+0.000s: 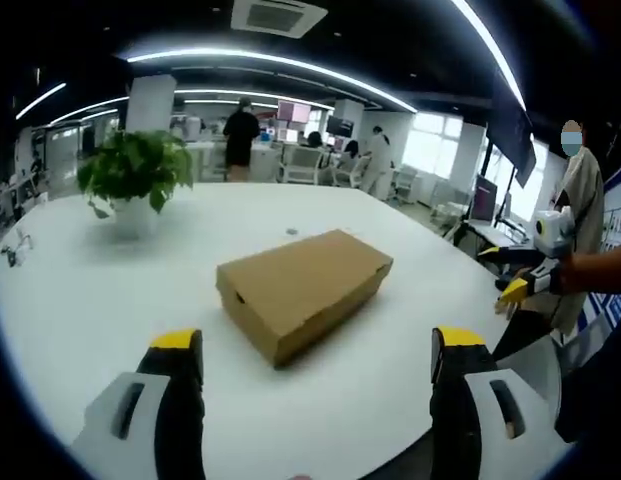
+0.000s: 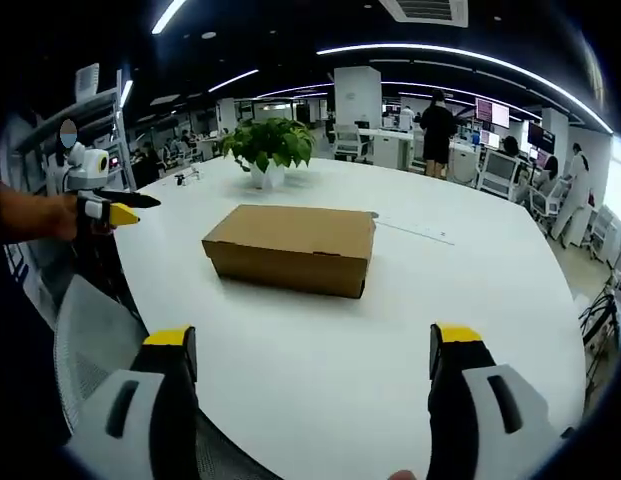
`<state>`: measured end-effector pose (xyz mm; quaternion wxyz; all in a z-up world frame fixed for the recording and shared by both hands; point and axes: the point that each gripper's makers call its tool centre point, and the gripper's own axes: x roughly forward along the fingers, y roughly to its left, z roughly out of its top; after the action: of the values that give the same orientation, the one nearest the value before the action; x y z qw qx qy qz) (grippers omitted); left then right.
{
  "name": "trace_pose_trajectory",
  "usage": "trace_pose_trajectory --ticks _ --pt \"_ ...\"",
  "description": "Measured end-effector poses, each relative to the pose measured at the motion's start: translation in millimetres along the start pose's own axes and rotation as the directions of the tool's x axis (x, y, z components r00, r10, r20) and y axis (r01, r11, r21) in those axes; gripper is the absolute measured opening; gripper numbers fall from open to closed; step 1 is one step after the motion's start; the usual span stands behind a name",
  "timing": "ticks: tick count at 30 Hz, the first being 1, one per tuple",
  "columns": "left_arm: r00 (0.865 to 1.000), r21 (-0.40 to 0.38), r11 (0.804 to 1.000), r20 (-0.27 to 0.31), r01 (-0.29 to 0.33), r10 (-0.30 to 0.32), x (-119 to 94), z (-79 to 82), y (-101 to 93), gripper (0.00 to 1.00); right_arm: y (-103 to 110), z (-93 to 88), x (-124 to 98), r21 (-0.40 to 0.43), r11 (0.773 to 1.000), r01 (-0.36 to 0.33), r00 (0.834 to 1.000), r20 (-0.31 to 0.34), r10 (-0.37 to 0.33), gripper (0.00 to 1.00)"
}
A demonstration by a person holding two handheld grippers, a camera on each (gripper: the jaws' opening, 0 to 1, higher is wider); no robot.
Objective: Operate the shoe box by opening the lid, removing the specified soft item, and placing it in the target area until the item is outside and the box remains undamaged.
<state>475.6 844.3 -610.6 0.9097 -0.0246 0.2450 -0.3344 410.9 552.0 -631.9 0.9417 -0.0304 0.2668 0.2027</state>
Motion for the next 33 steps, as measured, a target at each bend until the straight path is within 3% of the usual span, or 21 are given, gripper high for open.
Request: trace_pose_trajectory --ticks 33 --pt "1.0 -0.006 1.0 -0.01 0.002 -0.002 3.8 -3.8 2.6 0.96 -0.2 -1.4 5.3 -0.001 1.0 -0.006 1.0 -0.008 0.006 0.91"
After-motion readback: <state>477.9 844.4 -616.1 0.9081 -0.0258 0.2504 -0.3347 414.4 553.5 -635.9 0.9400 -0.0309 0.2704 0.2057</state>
